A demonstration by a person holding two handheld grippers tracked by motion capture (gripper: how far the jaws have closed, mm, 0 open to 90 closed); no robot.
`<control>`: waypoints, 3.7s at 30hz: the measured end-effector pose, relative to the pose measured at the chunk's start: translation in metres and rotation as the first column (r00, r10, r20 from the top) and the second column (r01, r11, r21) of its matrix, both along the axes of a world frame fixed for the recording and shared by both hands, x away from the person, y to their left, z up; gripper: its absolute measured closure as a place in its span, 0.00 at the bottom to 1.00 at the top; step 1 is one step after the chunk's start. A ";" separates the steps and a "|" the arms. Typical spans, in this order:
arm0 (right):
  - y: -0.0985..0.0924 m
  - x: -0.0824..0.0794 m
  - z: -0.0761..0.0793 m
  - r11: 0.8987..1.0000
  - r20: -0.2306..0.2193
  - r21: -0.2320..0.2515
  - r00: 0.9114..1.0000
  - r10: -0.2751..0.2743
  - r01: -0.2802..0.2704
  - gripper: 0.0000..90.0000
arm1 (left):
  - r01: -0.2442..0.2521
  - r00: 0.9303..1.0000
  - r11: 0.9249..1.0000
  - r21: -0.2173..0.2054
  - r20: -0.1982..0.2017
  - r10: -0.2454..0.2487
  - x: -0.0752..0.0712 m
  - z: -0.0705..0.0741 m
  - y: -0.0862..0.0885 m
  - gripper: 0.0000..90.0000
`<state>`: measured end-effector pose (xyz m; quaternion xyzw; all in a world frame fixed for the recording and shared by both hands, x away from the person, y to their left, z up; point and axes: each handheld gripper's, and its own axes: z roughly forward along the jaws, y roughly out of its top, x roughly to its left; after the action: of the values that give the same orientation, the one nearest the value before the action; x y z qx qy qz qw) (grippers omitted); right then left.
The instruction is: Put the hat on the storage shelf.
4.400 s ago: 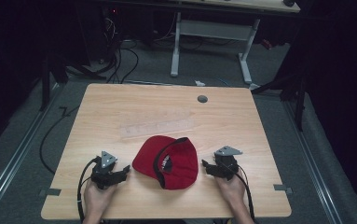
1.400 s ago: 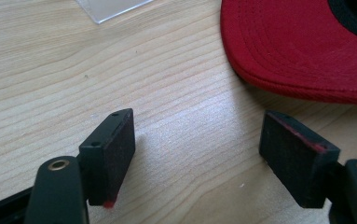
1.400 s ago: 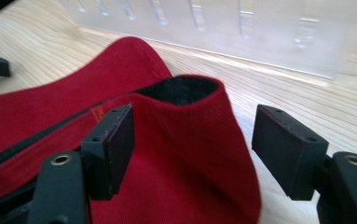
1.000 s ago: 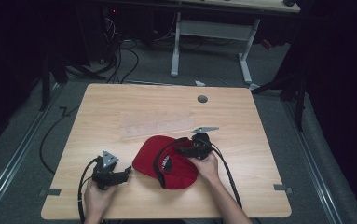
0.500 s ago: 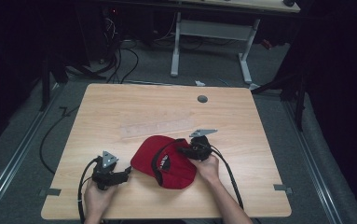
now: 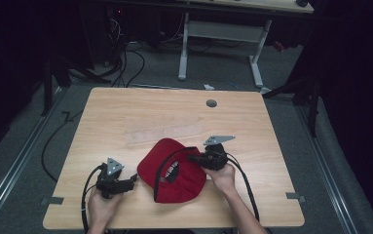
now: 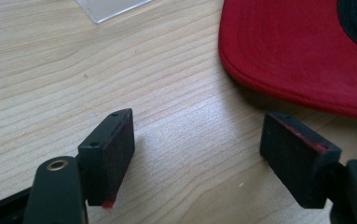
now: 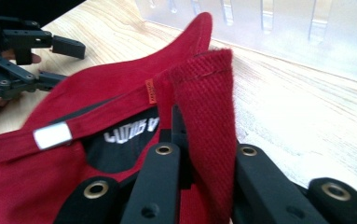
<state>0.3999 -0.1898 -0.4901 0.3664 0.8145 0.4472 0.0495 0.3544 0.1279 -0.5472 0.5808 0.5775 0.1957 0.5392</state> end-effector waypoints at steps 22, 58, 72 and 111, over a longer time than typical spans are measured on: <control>-0.028 -0.026 0.054 0.998 0.058 0.053 0.997 -0.042 0.039 0.95 | 0.106 0.992 0.994 0.021 0.065 -0.107 -0.013 0.007 -0.021 0.34; -0.024 -0.031 0.089 0.995 0.041 0.095 0.998 -0.045 0.041 0.95 | 0.184 0.964 0.983 -0.015 0.196 -0.177 -0.018 0.036 -0.075 0.20; -0.030 -0.028 0.077 0.997 -0.035 0.057 0.998 -0.049 0.051 0.95 | 0.220 0.949 0.975 0.034 0.225 -0.222 -0.021 0.048 -0.073 0.17; -0.036 -0.027 0.048 0.986 -0.064 0.147 0.995 -0.074 0.082 0.75 | 0.416 0.887 0.902 0.114 0.168 -0.430 -0.034 0.066 -0.079 0.86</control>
<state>0.3732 -0.2261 -0.4420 0.4137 0.7647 0.4939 0.0153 0.3206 0.0490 -0.4813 0.6910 0.3756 0.1493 0.5993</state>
